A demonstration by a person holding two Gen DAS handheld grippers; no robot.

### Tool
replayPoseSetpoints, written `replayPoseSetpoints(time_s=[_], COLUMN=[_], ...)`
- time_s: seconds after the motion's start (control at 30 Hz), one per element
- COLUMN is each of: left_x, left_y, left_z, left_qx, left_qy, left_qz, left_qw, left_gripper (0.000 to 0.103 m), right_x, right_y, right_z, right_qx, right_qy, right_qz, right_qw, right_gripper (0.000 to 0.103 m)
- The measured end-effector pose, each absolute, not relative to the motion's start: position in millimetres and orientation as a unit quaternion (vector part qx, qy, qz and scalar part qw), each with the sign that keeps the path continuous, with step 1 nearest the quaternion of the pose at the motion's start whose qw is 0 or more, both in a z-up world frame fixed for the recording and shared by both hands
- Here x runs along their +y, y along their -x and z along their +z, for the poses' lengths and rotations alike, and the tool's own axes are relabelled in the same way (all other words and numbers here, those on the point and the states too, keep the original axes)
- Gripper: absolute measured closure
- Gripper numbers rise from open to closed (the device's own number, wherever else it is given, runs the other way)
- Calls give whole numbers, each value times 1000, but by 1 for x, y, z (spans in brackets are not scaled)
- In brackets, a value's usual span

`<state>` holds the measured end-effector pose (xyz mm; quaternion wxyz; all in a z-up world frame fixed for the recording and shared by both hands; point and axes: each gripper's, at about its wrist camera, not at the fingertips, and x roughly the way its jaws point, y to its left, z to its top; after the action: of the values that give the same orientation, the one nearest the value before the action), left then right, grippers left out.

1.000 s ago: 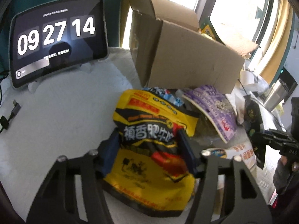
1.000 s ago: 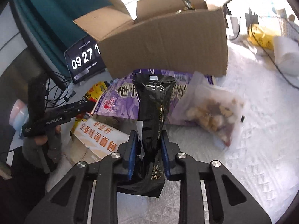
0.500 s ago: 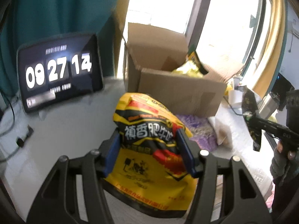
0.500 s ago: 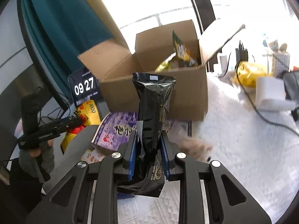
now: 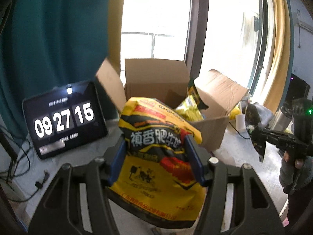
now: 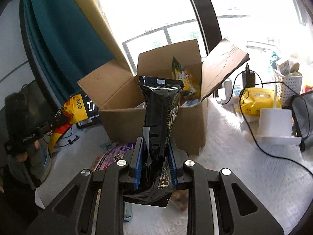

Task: Organize snacks
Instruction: 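Lift both held bags and carry them over the cardboard box, then open both grippers to drop the black and yellow-black bags into the box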

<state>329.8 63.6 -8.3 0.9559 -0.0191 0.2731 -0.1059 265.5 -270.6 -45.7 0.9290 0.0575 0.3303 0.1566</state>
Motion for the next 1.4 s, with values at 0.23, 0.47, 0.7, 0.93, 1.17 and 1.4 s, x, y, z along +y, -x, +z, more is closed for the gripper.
replayPoseSetpoints(time_s=[0.23, 0.47, 0.7, 0.93, 1.17, 1.4], left_x=[45, 26, 20, 32, 43, 64], left_y=[-363, -399, -441, -469, -454, -419], left_z=[1, 0, -3, -1, 12, 18], left_qx=[262, 264, 264, 260, 233, 207], left_qy=[7, 2, -4, 24, 35, 32], left_qz=[-98, -96, -75, -50, -52, -44], left_qw=[960, 960, 962, 964, 970, 977], left_gripper=[43, 43, 41, 26, 18, 18], right_x=[-288, -304, -309, -298, -269, -223], right_y=[-274, -288, -303, -326, -362, -407], right_z=[-39, -34, -25, -12, 2, 4], right_qx=[320, 313, 302, 289, 272, 280], right_qy=[-63, -67, -64, -44, -38, -30], right_qz=[152, 146, 141, 145, 165, 189], right_qw=[933, 936, 941, 945, 947, 941], right_gripper=[77, 77, 77, 77, 77, 77])
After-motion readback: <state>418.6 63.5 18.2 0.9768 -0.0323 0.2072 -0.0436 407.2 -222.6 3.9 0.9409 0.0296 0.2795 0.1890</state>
